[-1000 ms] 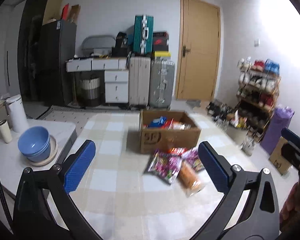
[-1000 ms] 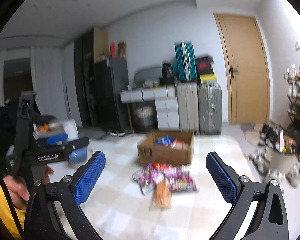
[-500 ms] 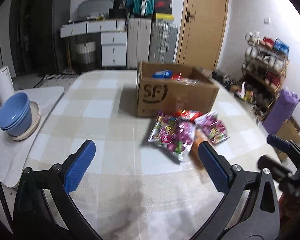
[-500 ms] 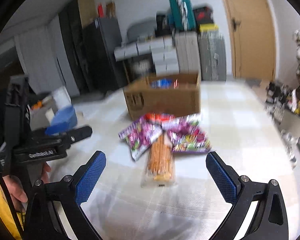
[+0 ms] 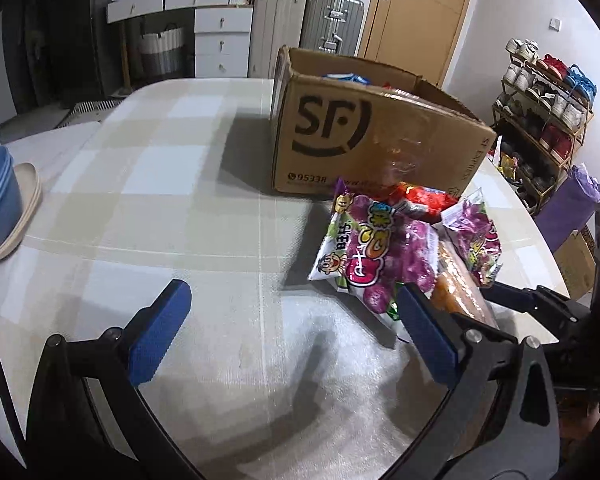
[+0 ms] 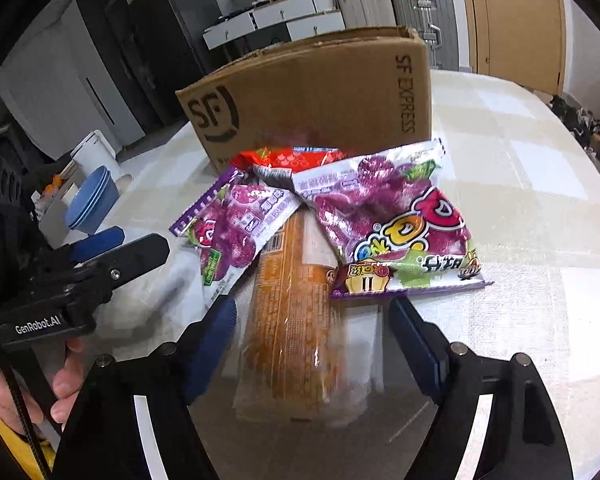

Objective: Organize snacks
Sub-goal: 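Grasp the orange bread stick pack with the right gripper while the left grasps a purple grape candy bag, then lift and carry the bread pack and grape candy bag toward the box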

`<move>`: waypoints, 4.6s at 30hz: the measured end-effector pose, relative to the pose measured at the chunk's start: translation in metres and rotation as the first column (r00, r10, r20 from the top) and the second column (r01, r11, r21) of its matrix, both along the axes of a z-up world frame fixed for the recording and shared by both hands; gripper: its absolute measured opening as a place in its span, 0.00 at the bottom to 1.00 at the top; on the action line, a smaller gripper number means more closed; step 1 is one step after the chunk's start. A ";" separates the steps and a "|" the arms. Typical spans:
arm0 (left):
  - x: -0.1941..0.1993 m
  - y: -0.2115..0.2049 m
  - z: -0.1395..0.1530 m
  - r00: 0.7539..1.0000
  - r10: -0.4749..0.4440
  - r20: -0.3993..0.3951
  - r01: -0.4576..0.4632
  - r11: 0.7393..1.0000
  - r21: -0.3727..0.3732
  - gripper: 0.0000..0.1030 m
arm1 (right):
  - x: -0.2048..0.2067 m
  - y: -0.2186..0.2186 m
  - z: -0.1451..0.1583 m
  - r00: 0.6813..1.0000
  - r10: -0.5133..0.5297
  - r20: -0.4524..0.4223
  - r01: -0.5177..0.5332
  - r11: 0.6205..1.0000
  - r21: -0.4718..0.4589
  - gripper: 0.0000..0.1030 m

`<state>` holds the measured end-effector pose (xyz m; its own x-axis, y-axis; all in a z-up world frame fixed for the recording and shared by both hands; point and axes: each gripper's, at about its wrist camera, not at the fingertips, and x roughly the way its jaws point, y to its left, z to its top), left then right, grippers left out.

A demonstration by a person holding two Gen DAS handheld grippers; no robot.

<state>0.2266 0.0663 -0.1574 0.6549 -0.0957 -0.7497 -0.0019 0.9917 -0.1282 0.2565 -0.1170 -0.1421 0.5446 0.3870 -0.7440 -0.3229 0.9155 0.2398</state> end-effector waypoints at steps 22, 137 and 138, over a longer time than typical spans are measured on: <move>0.026 -0.004 -0.015 1.000 0.001 -0.022 -0.002 0.999 -0.036 1.00 | -0.012 0.009 -0.005 0.999 0.020 0.029 -0.019 0.999 -0.033 0.37; -0.132 0.007 0.085 0.980 -0.165 0.114 0.184 0.964 -0.192 0.19 | -0.121 -0.056 0.086 0.977 0.028 0.212 -0.112 0.912 0.394 0.35; -0.131 0.009 0.088 0.979 -0.163 0.121 0.185 0.964 -0.193 0.19 | -0.119 -0.055 0.089 0.976 0.033 0.216 -0.118 0.912 0.394 0.35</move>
